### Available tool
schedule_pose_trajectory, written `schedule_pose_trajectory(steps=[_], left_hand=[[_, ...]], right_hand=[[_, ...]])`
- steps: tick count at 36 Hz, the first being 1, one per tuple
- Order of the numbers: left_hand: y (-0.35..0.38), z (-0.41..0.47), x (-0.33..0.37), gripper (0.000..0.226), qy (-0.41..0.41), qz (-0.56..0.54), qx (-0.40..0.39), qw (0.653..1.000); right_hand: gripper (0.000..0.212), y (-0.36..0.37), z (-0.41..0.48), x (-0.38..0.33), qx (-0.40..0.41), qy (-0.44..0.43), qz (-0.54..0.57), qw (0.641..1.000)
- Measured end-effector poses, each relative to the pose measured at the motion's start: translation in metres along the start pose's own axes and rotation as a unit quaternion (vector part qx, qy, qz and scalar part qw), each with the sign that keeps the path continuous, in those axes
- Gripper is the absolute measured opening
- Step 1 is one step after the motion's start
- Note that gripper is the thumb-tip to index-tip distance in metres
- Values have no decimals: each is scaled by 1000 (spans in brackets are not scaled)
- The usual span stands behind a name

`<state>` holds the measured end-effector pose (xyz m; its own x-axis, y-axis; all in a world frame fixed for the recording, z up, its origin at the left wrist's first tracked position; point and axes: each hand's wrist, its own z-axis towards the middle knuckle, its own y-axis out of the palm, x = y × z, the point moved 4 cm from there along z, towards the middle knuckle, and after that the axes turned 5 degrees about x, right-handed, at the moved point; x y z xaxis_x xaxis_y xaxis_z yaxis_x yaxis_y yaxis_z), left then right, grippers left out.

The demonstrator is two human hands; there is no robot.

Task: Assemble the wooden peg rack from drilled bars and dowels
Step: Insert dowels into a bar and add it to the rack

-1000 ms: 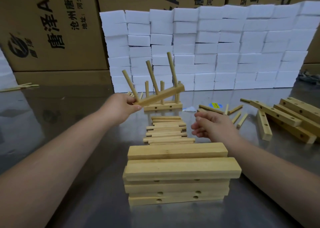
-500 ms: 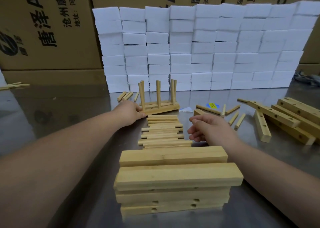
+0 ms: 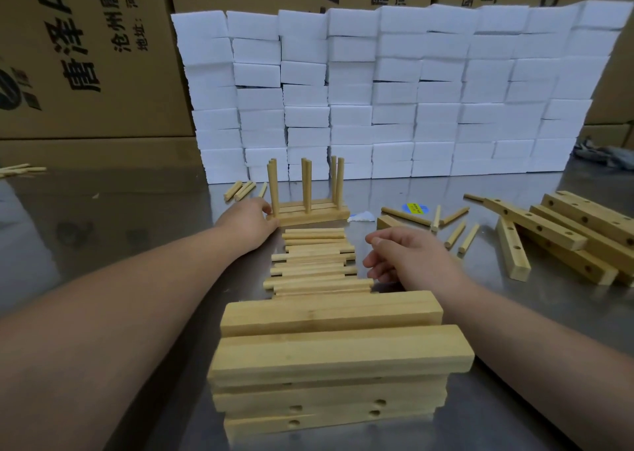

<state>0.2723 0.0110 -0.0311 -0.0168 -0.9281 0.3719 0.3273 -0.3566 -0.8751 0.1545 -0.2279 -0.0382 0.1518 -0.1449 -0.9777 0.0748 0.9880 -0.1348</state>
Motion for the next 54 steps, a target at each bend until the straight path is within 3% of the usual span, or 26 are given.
schedule_pose_trajectory(steps=[31, 38, 46, 54], left_hand=[[5, 12, 12, 24, 1, 34, 29, 999], [-3, -2, 10, 27, -54, -53, 50, 996], [-11, -50, 29, 26, 17, -139, -132, 981], [-9, -66, 29, 23, 0, -163, -62, 985]], right_hand=[[19, 1, -4, -3, 6, 17, -8, 1000], [19, 1, -4, -2, 4, 29, 6, 1000], [19, 2, -6, -5, 6, 23, -7, 1000], [19, 3, -7, -6, 0, 14, -17, 1000]])
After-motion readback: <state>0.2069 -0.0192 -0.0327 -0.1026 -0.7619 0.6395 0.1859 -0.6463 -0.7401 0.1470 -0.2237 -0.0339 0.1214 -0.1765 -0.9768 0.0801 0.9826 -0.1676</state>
